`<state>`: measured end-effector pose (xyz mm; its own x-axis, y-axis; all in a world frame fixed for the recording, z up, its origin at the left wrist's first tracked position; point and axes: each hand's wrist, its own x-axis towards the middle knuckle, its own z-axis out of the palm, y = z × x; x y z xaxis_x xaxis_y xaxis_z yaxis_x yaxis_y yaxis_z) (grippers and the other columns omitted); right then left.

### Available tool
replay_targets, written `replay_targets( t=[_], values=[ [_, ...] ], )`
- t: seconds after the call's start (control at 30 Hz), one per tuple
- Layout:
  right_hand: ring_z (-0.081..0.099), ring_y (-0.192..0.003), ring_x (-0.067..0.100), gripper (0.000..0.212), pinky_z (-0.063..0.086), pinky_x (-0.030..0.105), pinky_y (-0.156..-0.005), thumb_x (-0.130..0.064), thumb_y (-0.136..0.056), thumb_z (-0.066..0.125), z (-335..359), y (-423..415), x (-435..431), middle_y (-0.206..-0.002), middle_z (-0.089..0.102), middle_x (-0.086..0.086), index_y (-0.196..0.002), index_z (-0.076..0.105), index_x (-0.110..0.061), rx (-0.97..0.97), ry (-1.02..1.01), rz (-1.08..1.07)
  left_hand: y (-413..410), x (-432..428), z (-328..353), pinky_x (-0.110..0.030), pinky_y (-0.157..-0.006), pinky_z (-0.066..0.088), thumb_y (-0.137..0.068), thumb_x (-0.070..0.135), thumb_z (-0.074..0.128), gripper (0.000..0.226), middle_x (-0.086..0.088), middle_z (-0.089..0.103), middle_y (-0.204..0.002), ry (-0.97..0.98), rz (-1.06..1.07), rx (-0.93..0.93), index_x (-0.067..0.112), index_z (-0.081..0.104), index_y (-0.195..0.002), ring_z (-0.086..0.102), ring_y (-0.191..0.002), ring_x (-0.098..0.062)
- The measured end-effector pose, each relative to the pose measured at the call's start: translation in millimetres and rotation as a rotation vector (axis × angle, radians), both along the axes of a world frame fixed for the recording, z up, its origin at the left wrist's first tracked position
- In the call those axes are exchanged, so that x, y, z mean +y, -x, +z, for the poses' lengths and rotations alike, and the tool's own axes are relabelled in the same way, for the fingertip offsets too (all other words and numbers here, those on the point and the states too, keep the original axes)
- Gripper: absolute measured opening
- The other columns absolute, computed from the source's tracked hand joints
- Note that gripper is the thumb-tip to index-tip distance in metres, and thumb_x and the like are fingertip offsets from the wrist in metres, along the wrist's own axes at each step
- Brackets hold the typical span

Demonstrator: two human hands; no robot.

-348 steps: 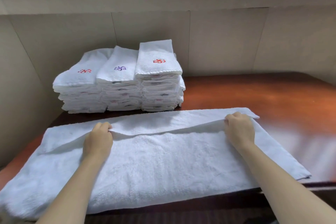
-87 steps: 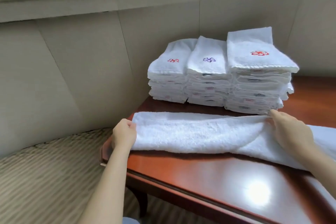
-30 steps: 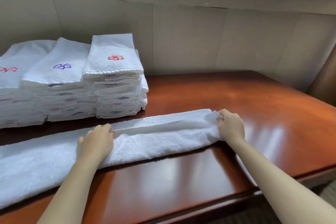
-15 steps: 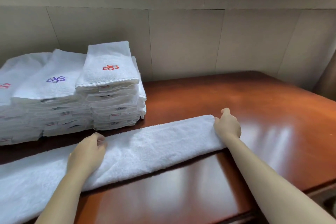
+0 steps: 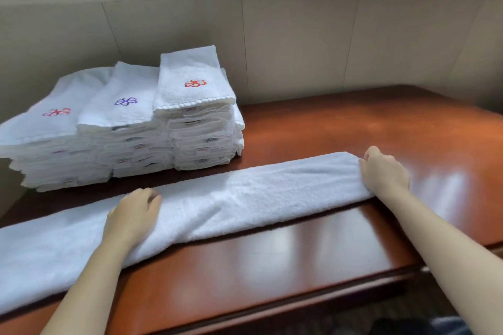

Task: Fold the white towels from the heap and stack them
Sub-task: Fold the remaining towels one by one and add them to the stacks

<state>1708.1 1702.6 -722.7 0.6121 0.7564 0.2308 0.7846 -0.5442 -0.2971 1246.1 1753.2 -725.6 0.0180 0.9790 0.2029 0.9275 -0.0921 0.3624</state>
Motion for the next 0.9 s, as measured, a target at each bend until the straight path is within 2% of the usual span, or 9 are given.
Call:
replay_targets(
  t=[0.17,0.3,0.37,0.43,0.5,0.6,0.67,0.73,0.9],
  values=[
    [0.057,-0.093,0.040,0.024,0.035,0.037,-0.071,-0.026,-0.098,0.043,-7,-11,-11,-0.102,0.061,0.025,-0.105,0.052,-0.005,0.047,-0.089,-0.126,25,-13,-6,-0.030,-0.088,0.041,-0.099,0.025,0.044,0.026,0.006,0.064,-0.113,-0.044,-0.124,-0.101,0.017,0.065,-0.113,0.055,-0.105,-0.013],
    [0.049,-0.099,0.041,0.015,0.034,0.042,-0.080,-0.007,-0.092,0.049,-2,7,-3,-0.105,0.054,0.027,-0.103,0.054,0.002,-0.225,-0.081,-0.085,42,-21,-3,-0.034,-0.084,0.042,-0.098,0.023,0.043,0.026,0.003,0.065,-0.110,-0.123,-0.047,0.016,0.017,0.066,-0.107,0.057,-0.103,-0.018],
    [0.048,-0.097,0.040,0.016,0.035,0.042,-0.080,-0.010,-0.092,0.051,5,28,3,-0.103,0.053,0.026,-0.100,0.056,0.003,-0.296,-0.091,0.005,45,-24,1,-0.036,-0.085,0.041,-0.098,0.024,0.040,0.028,0.002,0.063,-0.115,-0.096,0.034,0.115,0.021,0.064,-0.110,0.055,-0.106,-0.021],
    [0.051,-0.094,0.039,0.020,0.038,0.042,-0.078,-0.015,-0.093,0.050,9,59,11,-0.100,0.055,0.023,-0.099,0.060,0.001,-0.324,-0.083,0.178,47,-26,5,-0.038,-0.093,0.038,-0.099,0.032,0.035,0.033,0.002,0.054,-0.130,0.068,0.118,0.225,0.027,0.054,-0.125,0.049,-0.117,-0.022],
    [0.051,-0.100,0.035,0.028,0.041,0.040,-0.082,-0.027,-0.097,0.044,6,96,16,-0.107,0.057,0.015,-0.107,0.062,-0.008,-0.239,-0.005,0.425,50,-26,7,-0.041,-0.097,0.036,-0.101,0.035,0.033,0.034,0.003,0.045,-0.138,0.206,0.173,0.239,0.030,0.045,-0.132,0.041,-0.124,-0.023],
    [0.046,-0.120,0.026,0.035,0.039,0.037,-0.095,-0.037,-0.100,0.034,-12,137,19,-0.125,0.053,0.006,-0.120,0.055,-0.018,-0.182,0.131,0.727,54,-23,10,-0.043,-0.090,0.034,-0.101,0.024,0.036,0.016,0.000,0.047,-0.127,0.202,0.251,0.140,0.028,0.048,-0.111,0.041,-0.116,-0.024],
    [0.036,-0.132,0.021,0.038,0.030,0.038,-0.106,-0.038,-0.101,0.031,-19,142,18,-0.141,0.044,0.002,-0.132,0.048,-0.023,-0.173,0.127,0.768,51,-18,11,-0.043,-0.083,0.033,-0.100,0.017,0.036,0.012,0.000,0.046,-0.113,0.159,0.292,0.132,0.025,0.044,-0.098,0.042,-0.104,-0.024],
    [0.027,-0.140,0.016,0.042,0.022,0.037,-0.112,-0.041,-0.101,0.030,-21,135,16,-0.151,0.034,-0.001,-0.140,0.041,-0.028,-0.136,0.148,0.773,48,-13,9,-0.043,-0.079,0.034,-0.097,0.008,0.035,0.017,0.002,0.046,-0.101,0.085,0.324,0.119,0.024,0.041,-0.091,0.042,-0.096,-0.023],
    [0.010,-0.145,0.006,0.047,0.008,0.030,-0.115,-0.047,-0.101,0.024,-22,118,14,-0.158,0.015,-0.012,-0.147,0.027,-0.038,-0.135,0.231,0.852,52,1,2,-0.040,-0.073,0.036,-0.089,-0.003,0.029,0.027,0.004,0.048,-0.083,-0.105,0.301,0.107,0.022,0.039,-0.087,0.041,-0.084,-0.023]
  ],
)
